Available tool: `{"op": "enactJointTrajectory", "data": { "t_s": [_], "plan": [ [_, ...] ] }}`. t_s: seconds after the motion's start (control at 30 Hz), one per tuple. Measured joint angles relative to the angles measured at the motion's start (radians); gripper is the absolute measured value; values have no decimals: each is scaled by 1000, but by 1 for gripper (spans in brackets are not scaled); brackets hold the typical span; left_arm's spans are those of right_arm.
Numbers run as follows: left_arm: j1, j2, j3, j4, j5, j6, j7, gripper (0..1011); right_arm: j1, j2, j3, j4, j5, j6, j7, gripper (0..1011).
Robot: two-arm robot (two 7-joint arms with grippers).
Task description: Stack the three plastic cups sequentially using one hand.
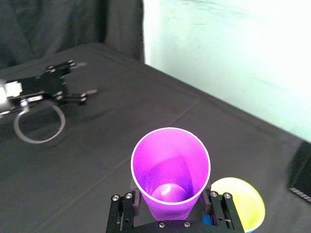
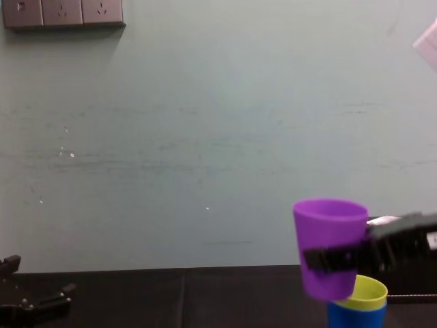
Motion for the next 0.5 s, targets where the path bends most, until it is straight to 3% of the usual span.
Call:
{"op": "enactJointTrajectory", "data": {
  "t_s": [0.2, 0.5],
  "plan": [
    [0, 0, 0, 0, 0, 0, 0, 1000, 93, -10, -9, 54, -4, 53, -33, 706],
    [0, 0, 0, 0, 0, 0, 0, 1000, 136, -38, -19, 129, -8, 48, -62, 706]
  ]
}}
